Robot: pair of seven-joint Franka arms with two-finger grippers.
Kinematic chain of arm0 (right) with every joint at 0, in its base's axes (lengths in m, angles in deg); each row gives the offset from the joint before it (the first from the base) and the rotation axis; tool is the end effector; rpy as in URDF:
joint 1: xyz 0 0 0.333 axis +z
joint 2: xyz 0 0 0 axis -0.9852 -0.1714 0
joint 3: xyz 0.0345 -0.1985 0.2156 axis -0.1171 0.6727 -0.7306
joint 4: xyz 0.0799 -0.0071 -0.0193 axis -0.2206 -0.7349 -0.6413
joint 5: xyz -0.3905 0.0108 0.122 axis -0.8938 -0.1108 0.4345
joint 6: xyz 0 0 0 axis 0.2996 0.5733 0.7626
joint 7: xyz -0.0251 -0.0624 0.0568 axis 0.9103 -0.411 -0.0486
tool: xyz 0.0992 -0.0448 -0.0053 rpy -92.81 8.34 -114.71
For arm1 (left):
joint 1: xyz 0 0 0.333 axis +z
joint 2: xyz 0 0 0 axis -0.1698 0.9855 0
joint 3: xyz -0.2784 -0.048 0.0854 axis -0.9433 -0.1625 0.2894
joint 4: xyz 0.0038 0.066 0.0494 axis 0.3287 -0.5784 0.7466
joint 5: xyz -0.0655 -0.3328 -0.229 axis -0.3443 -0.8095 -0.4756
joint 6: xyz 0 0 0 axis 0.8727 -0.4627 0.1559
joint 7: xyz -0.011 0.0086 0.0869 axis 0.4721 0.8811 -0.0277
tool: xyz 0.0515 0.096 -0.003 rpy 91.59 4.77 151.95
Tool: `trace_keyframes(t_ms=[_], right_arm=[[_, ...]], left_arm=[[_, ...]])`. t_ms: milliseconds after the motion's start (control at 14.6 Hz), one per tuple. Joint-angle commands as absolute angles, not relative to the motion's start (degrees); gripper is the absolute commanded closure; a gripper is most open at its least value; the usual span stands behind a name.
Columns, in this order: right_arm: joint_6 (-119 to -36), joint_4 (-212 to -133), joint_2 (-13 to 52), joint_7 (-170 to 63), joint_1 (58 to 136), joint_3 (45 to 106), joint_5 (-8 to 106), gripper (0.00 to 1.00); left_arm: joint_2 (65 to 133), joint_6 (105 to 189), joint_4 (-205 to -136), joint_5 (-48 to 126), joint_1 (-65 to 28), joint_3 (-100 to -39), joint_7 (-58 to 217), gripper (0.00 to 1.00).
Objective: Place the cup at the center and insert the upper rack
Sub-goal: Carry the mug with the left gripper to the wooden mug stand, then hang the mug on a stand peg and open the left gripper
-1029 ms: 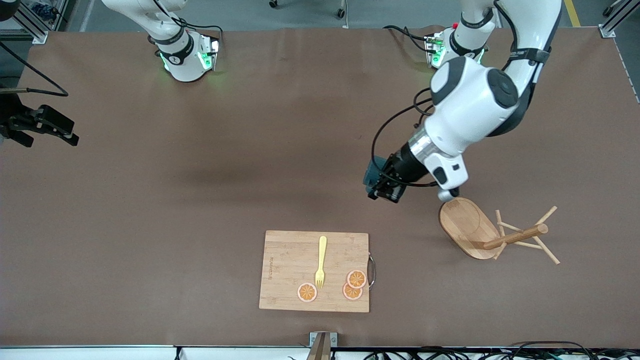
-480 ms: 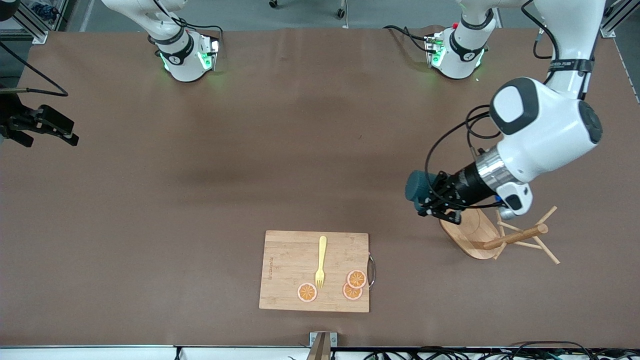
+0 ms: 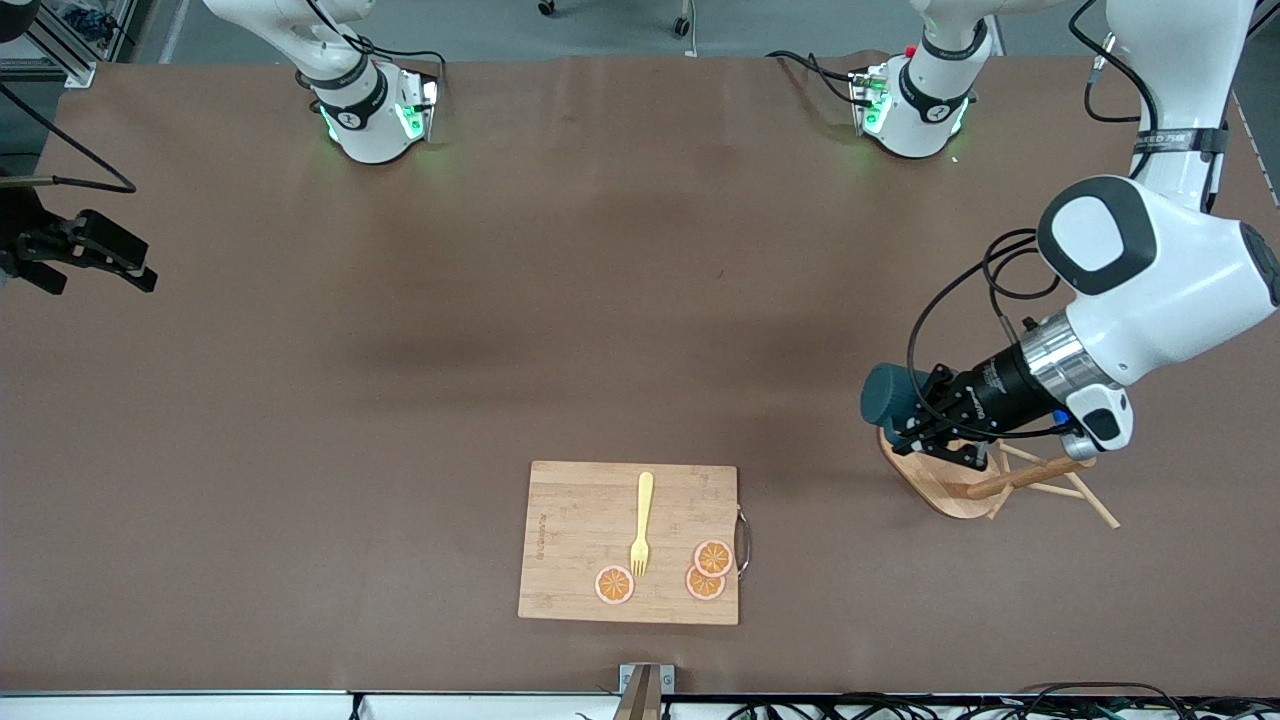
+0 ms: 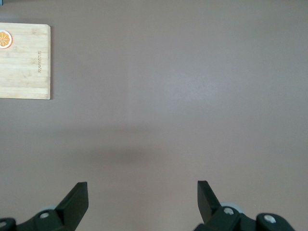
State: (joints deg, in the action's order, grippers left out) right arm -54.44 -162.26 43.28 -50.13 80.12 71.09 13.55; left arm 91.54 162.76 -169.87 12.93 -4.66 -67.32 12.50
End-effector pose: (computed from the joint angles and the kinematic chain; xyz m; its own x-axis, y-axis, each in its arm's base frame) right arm 0.5749 -0.0098 0.6164 0.9980 0.0058 0.0630 0.0069 -0.9998 -0.0176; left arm 0.6695 -0.1255 0.4107 0.1693 0.8373 -0.5198 0.9545 -0.0079 0.2982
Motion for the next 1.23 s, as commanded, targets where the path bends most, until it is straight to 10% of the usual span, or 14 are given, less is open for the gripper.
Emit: trace_keyframes(t_ms=[0, 1166], right_arm=[[-54.7, -162.9, 43.9, -50.2, 80.0, 70.9, 12.8, 0.00], [-54.7, -162.9, 43.9, -50.2, 80.0, 70.9, 12.8, 0.00]], left_arm=[[92.5, 162.2, -168.7, 10.3, -2.7, -67.7, 16.4, 0.99], [98.5, 162.1, -163.4, 10.4, 3.6, -67.3, 22.3, 0.97]])
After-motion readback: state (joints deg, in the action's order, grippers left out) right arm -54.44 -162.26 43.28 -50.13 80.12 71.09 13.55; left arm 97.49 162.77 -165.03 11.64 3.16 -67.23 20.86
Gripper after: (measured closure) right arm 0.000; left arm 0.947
